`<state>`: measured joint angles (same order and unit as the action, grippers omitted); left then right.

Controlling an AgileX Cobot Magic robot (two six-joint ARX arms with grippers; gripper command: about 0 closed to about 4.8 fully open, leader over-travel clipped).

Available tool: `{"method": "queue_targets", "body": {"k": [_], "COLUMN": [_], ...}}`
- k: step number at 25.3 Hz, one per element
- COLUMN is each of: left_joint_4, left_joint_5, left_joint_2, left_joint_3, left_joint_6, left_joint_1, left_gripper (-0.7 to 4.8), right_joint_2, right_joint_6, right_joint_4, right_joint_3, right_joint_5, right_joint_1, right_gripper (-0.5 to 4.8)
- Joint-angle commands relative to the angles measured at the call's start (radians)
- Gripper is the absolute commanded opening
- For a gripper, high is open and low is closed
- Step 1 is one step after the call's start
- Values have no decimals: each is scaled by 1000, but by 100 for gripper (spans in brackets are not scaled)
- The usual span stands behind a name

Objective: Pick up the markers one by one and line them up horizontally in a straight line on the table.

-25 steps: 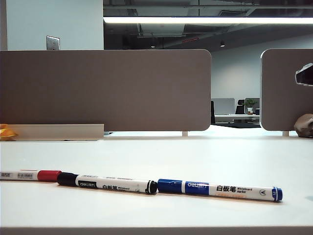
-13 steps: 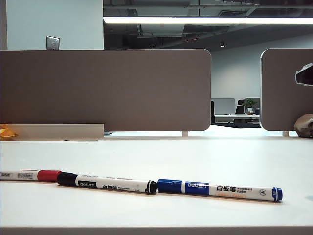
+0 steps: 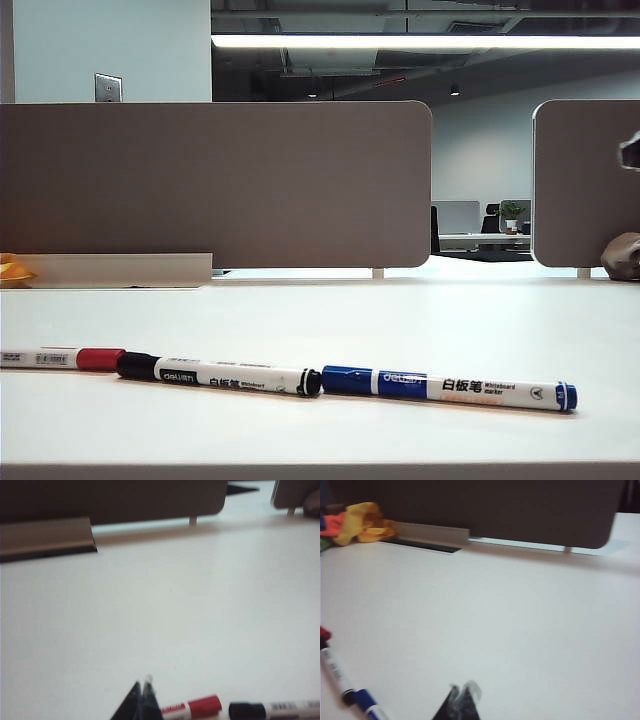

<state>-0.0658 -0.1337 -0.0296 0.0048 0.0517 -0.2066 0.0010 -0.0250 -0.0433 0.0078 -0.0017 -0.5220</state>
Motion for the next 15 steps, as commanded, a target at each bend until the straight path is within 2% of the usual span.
{"method": "queue_targets", "body": {"k": [1,6,7,11,12,15], "left_joint_4": [31,19,19,19,19,19], "left_joint_5": [-2,-5,-4,-4,-4,-1], "left_joint_2": [25,24,24,24,24,24], "left_joint_3": [3,3,3,3,3,3], "left_joint_6": [-3,-3,-3,-3,-3,-3], "left_joint_1": [2,32,63,135,175,226], "left_gripper": [-5,-5,-5,-5,-5,-5], "right_joint_2": [1,1,1,1,1,1], "right_joint_6": [3,3,3,3,3,3], "right_joint_4": [13,12,12,12,12,12], "right_joint_3": [-7,-7,-7,-7,-7,-7], "right_joint_5": [0,0,0,0,0,3], "right_joint_1": [62,215,267,379,439,506], "right_gripper": [-5,-5,-5,-5,-5,-5]}}
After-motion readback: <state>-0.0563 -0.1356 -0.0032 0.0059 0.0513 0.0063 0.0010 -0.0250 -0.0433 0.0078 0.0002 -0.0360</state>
